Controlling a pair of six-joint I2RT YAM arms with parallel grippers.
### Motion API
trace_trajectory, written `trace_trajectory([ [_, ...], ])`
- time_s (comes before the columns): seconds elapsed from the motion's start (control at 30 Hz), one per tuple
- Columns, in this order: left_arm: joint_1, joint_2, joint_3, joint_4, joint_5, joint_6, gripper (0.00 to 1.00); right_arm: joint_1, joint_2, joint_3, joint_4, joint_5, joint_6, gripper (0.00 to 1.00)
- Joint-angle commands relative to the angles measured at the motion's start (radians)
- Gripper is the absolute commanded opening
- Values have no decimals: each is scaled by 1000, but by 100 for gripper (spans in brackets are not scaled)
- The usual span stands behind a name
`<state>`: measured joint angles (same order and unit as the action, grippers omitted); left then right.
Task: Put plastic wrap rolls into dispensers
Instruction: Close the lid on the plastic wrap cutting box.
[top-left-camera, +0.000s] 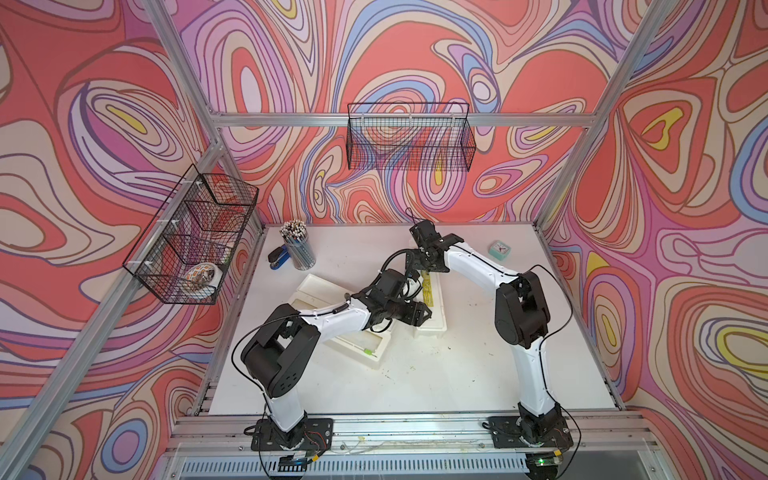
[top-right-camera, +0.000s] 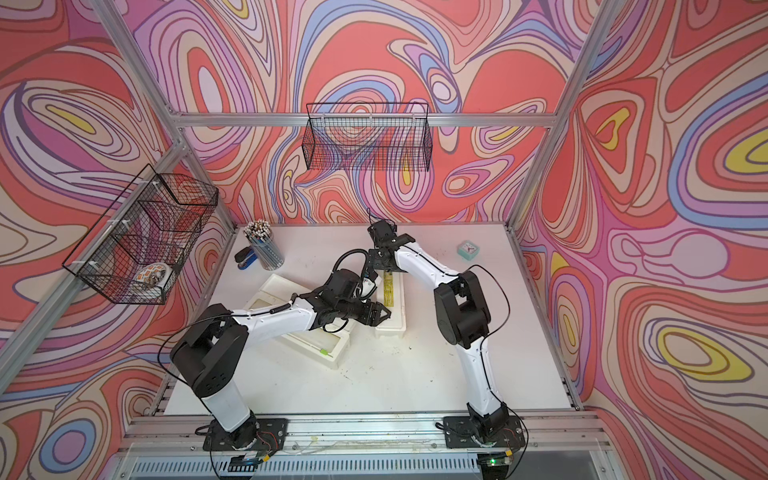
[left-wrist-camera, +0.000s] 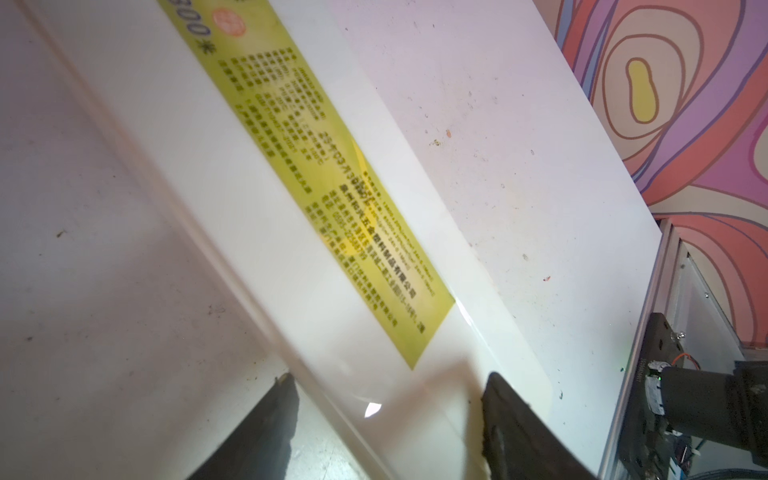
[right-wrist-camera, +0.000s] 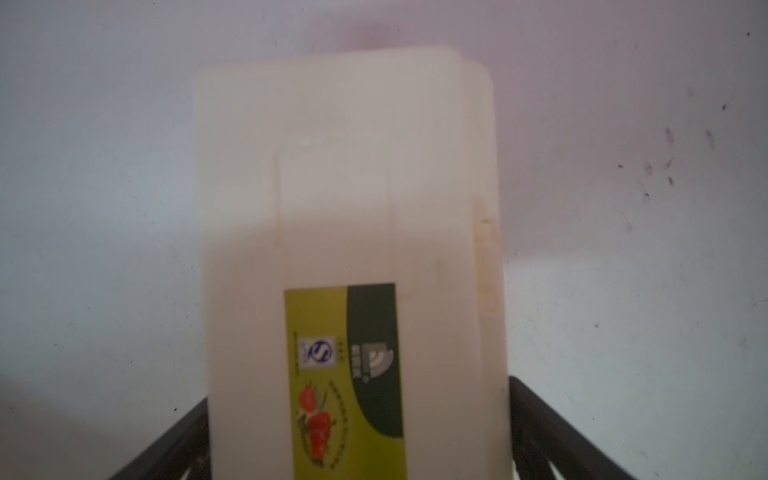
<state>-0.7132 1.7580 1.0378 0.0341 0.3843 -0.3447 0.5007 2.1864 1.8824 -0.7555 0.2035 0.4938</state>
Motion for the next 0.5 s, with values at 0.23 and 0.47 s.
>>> trace_trajectory([
  [0.23,-6,117,-27,-212,-58,33,63,-42,86,153,-28,-84,-61,98],
  [0.47,-6,132,-19,-237,-63,23,59,-56,127,235,-28,-75,-73,98],
])
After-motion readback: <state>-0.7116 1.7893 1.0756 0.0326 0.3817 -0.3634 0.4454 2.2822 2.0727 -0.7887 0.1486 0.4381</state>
